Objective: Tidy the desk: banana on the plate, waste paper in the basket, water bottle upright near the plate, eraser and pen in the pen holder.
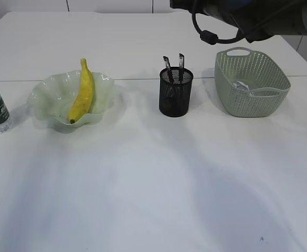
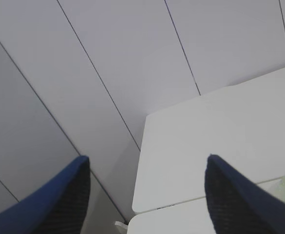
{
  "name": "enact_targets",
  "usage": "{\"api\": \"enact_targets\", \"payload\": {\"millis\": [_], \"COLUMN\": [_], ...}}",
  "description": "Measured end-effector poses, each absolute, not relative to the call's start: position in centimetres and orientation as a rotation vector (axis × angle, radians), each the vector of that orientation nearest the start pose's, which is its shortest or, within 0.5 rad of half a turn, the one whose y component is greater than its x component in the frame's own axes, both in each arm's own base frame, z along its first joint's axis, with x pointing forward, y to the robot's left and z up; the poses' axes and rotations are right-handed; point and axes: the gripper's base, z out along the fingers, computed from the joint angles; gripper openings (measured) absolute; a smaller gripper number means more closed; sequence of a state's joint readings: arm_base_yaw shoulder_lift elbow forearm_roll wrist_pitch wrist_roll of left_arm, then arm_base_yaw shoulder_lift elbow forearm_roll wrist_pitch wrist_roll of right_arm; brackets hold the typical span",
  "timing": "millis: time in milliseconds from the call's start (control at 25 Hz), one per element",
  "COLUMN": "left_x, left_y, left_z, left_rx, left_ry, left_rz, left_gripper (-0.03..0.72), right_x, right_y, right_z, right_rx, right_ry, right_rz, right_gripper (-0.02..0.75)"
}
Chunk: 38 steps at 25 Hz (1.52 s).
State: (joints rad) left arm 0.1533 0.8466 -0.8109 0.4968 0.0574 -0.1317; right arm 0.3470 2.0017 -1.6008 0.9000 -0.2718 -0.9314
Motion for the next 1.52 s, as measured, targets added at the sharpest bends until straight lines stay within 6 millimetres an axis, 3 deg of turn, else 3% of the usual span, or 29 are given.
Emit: {"api": "enact_targets", "payload": {"millis": [160,320,520,760,1040,1240,1520], "left_x": [18.0,18.5,18.6,18.6,18.6,18.6,16.8], "left_y": [3.0,3.0,3.0,2.9,2.9,2.8,2.7], "left_z": [39.5,39.3,39.3,39.5,39.5,39.6,40.8], "left_rx": [0.148,0.152,0.157,0.164,0.13,0.119,0.101], "left_ry": [1.575,1.583,1.573,1.548,1.549,1.54,1.473], "left_rz": [0.425,0.421,0.417,0.41,0.376,0.361,0.361], "left_gripper": [0.52,0.52,0.52,0.52,0.52,0.52,0.52], "right_x": [45.7,44.7,43.4,42.7,41.9,41.8,41.3], "right_y": [14.4,13.3,11.9,11.5,11.2,11.1,10.8], "right_z": [31.3,32.7,32.4,31.7,33.3,33.4,34.1], "right_rx": [-0.248,-0.17,-0.036,-0.04,0.0,0.003,-0.005], "right_ry": [1.66,1.641,1.674,1.701,1.675,1.684,1.691], "right_rz": [-0.034,-0.082,-0.1,-0.134,-0.115,-0.12,-0.137], "right_gripper": [0.232,0.232,0.232,0.232,0.232,0.232,0.232]}}
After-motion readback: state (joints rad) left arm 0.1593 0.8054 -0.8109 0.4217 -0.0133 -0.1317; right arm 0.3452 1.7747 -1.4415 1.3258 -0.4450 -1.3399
